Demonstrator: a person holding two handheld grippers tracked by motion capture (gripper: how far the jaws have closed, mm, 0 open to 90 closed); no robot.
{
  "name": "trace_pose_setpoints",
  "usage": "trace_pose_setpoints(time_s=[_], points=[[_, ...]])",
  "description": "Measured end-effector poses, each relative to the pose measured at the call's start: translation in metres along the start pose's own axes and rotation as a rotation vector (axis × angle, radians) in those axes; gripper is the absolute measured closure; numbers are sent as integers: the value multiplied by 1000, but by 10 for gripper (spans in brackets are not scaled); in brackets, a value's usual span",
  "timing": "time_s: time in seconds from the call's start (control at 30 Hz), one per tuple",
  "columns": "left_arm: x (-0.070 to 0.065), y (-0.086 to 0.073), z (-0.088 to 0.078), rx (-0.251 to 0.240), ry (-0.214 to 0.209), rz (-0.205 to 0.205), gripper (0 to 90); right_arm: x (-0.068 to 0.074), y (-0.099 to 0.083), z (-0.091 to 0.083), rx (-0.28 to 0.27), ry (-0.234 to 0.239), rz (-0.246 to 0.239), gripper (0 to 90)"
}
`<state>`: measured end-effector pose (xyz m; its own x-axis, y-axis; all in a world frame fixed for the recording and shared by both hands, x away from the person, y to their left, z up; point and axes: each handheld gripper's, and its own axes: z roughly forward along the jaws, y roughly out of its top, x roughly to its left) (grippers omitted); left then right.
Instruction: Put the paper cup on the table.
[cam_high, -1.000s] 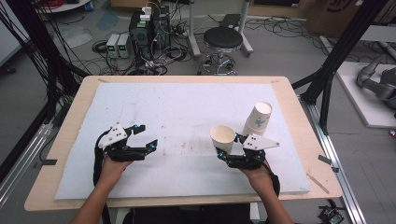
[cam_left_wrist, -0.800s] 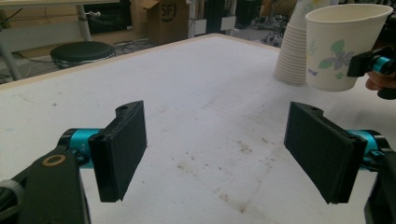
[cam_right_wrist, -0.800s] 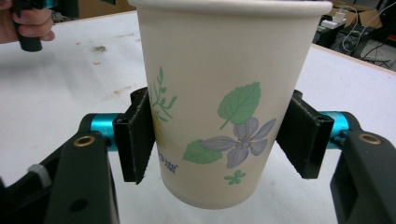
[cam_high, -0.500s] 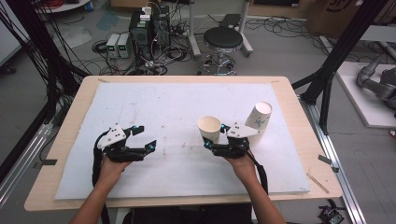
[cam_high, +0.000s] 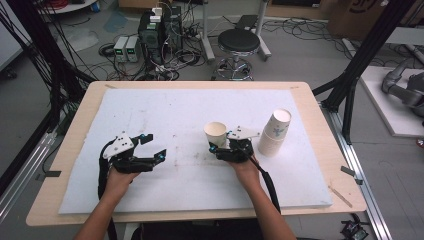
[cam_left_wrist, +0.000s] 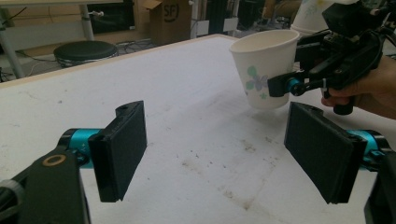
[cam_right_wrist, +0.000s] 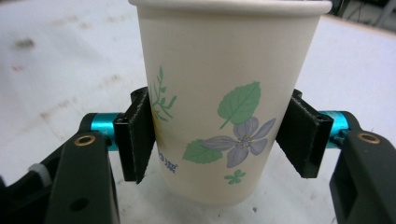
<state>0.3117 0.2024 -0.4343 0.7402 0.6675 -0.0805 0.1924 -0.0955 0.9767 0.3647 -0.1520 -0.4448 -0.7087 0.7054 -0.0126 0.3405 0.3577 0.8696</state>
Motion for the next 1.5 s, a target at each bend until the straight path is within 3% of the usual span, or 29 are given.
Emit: trace_pose_setpoints(time_s=[0.13,0.27,0.63,0.77,0.87,1.17,1.37,1.5], points=[[1,0,-1,-1,2,-1,212,3,-1,9,66,-5,-8,349],[1,0,-1,1,2,-5,212,1,-1,8,79,0,10,352],[1,-1,-1,10,5,-6,212,5,-5,-3,153,-19,-48,348],[0,-1,-1,16,0,-5,212,4,-6,-5,168,-16,-51,292],[1,-2,-1,17,1,-9,212,4,-5,-10,189,-46,-44,205],[2,-2,-1,1,8,-33,204,-1,-15,-59,148,16,-70,205],[4,1,-4,-39,18,-64,158,-7,-23,-104,31,-3,-81,205],[3,2,-6,-46,28,-54,158,-14,-31,-128,-33,-31,-71,204]])
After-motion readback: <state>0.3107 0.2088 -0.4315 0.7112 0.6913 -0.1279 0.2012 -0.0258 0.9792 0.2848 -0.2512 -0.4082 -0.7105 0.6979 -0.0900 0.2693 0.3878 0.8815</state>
